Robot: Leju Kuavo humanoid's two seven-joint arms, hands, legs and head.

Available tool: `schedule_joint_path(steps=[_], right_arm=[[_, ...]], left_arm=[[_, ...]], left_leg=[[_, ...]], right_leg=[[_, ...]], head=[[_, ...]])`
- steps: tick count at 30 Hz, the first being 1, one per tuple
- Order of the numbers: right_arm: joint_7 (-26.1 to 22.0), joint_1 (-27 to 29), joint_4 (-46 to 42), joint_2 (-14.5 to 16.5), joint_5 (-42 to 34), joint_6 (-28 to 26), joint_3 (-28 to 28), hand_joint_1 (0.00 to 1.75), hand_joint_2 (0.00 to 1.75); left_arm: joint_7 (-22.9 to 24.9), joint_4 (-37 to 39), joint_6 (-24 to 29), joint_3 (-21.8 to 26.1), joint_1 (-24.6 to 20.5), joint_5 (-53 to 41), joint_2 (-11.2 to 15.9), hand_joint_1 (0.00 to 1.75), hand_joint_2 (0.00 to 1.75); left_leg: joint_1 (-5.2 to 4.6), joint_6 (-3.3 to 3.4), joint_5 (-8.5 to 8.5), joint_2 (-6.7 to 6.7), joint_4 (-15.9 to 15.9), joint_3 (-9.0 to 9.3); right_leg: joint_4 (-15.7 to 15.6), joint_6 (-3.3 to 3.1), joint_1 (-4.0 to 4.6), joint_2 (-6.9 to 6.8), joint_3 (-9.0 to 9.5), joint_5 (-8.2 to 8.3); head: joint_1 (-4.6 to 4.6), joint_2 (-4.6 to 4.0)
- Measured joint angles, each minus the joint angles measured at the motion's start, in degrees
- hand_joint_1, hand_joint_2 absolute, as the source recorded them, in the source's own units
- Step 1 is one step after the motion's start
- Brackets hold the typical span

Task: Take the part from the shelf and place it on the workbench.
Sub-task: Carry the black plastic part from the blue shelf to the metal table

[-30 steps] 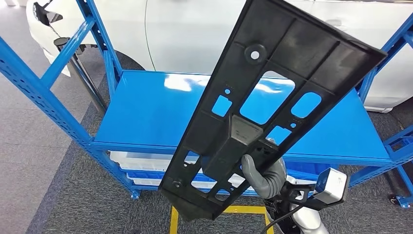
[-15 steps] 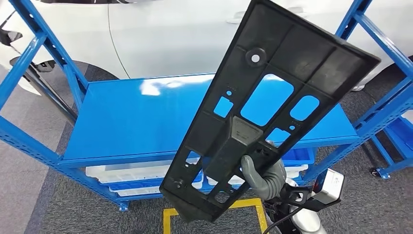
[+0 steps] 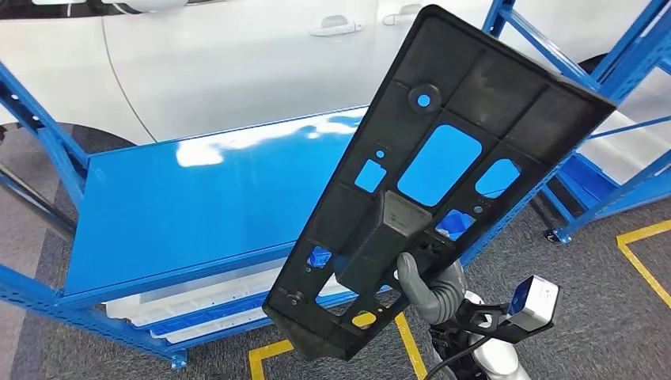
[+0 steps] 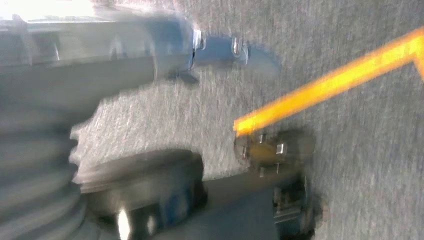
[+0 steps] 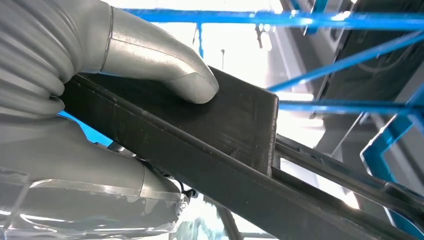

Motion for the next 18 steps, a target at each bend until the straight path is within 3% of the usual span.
schedule_joint_path(steps=[1,2,4,6,9,11,13,15,16,17,18], right_arm=[[0.13,0.08,0.08,0.01,0.04,-0.23,0.01,1.75,1.75],[0.33,0.13,0.11,0.02,0.14,-0.46,0.02,1.75,1.75],[0.72,0.16,0.06,0.07,0.35,-0.73,0.04,1.75,1.75],[0.94,0.22,-0.06,0.19,0.52,-0.79,0.05,1.75,1.75],[1.18,0.55,-0.27,0.45,0.8,-0.92,0.07,1.75,1.75],[1.31,0.81,-0.44,0.7,1.1,-1.14,0.08,1.75,1.75],[1.45,0.93,-0.63,1.16,1.44,-1.32,0.08,1.75,1.75],[1.63,1.06,-0.68,1.58,1.74,-1.38,0.08,1.75,1.75],[1.73,1.19,-0.69,1.7,1.85,-1.38,0.08,1.75,1.75],[1.82,1.33,-0.71,1.77,1.98,-1.38,0.08,1.75,1.75],[1.91,1.44,-0.75,1.8,2.1,-1.37,0.08,1.75,1.75]], left_arm=[[0.02,0.0,0.0,-0.01,0.0,-0.08,-0.01,0.0,1.75],[0.02,0.0,0.0,-0.02,-0.05,-0.16,-0.02,0.0,1.75],[0.02,0.0,-0.01,-0.05,-0.17,-0.32,-0.08,0.0,1.75],[0.02,0.01,0.0,-0.1,-0.23,-0.49,-0.13,0.0,1.75],[0.06,0.01,0.01,-0.34,-0.24,-1.22,-0.17,0.0,1.75],[0.09,0.01,-0.01,-0.57,-0.35,-1.87,-0.2,0.0,1.75],[0.1,0.02,-0.01,-0.85,-0.35,-2.61,-0.2,0.0,1.75],[0.02,0.02,0.0,-1.22,-0.2,-3.58,-0.19,0.0,1.75],[-0.07,0.02,0.02,-1.38,-0.16,-4.03,-0.19,0.0,1.75],[-0.16,0.02,0.06,-1.5,-0.17,-4.38,-0.19,0.0,1.75],[-0.25,0.02,0.11,-1.61,-0.23,-4.64,-0.19,0.0,1.75]], left_leg=[[-0.05,0.0,-0.06,0.77,0.03,-0.01],[-0.07,-0.06,-0.13,1.47,0.08,0.04],[-0.27,-0.36,-0.38,2.55,0.27,0.21],[-0.59,-0.74,-0.64,3.24,0.47,0.33],[-0.72,-1.35,-0.81,4.45,0.43,0.56],[-0.52,-1.98,-1.87,3.71,1.51,0.32],[-0.15,-2.54,-5.19,1.21,6.81,-1.8],[0.03,-2.87,-8.71,-0.26,14.64,-5.28],[0.1,-2.96,-9.2,-0.47,16.98,-6.41],[0.17,-2.99,-8.51,-0.56,17.14,-6.55],[0.28,-2.96,-6.7,-0.74,14.84,-5.54]], right_leg=[[-0.42,0.04,-0.03,-0.19,0.36,0.75],[-3.29,-0.02,-0.03,-0.59,2.03,2.41],[-11.68,-0.46,0.3,-2.94,6.76,5.51],[-16.09,-1.12,0.73,-4.7,9.1,6.48],[-16.34,-1.88,0.85,-3.32,8.85,6.62],[-16.68,-2.49,0.52,-2.18,8.88,6.97],[-16.91,-2.97,0.21,-1.04,8.92,7.25],[-16.86,-3.15,0.19,0.31,8.81,7.32],[-16.82,-3.16,0.19,1.06,8.79,7.34],[-16.77,-3.13,0.18,1.81,8.82,7.34],[-16.72,-3.06,0.17,2.61,8.9,7.33]], head=[[-0.01,0.0],[-0.01,-0.01],[-0.01,-0.01],[0.0,-0.01],[-0.01,-0.01],[-0.01,0.0],[-0.01,0.0],[-0.01,0.0],[-0.01,0.0],[-0.01,0.0],[-0.01,0.0]])
